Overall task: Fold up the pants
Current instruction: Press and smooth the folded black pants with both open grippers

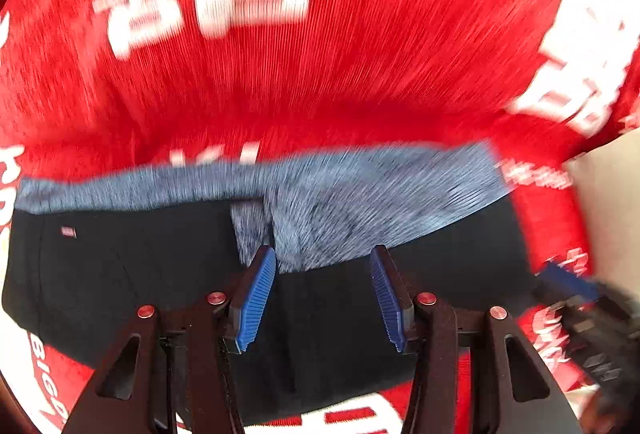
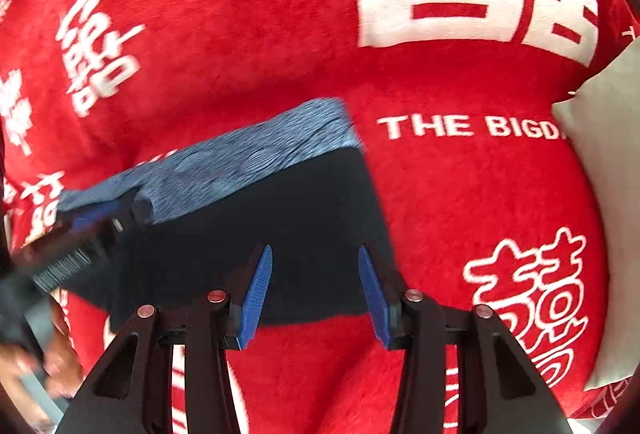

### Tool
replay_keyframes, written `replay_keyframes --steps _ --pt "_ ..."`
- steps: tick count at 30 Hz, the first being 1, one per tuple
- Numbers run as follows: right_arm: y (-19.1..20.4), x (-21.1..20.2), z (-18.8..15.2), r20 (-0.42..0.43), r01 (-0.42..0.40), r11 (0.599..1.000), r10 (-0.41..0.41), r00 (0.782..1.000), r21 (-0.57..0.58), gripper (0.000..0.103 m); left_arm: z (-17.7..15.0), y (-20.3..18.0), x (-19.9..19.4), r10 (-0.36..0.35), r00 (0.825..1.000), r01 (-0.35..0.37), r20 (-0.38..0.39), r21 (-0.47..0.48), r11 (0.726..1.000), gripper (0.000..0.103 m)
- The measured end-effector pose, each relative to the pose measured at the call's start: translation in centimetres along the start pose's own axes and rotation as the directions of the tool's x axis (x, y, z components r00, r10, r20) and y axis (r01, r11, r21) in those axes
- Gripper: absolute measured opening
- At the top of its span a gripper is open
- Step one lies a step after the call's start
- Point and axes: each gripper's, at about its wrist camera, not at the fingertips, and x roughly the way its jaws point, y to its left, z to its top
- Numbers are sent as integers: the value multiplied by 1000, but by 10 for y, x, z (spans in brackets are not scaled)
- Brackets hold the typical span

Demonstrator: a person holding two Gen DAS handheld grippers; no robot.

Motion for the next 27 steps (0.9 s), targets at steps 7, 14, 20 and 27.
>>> replay_keyframes --steps 7,14,20,27 --pt "9 39 0 -58 93 991 -99 993 -101 45 -27 3 18 60 998 -60 0 32 998 52" --pt "8 40 3 -68 83 991 -91 994 -106 45 -26 7 20 88 996 -88 -23 -4 996 78" --pt "8 37 4 -77 67 991 -76 994 -114 49 -30 30 15 61 997 -65 -44 -109 992 83" --pt "-2 10 -5 -63 47 996 -52 997 -75 63 -51 58 -19 41 999 -44 -25 -163 986 83"
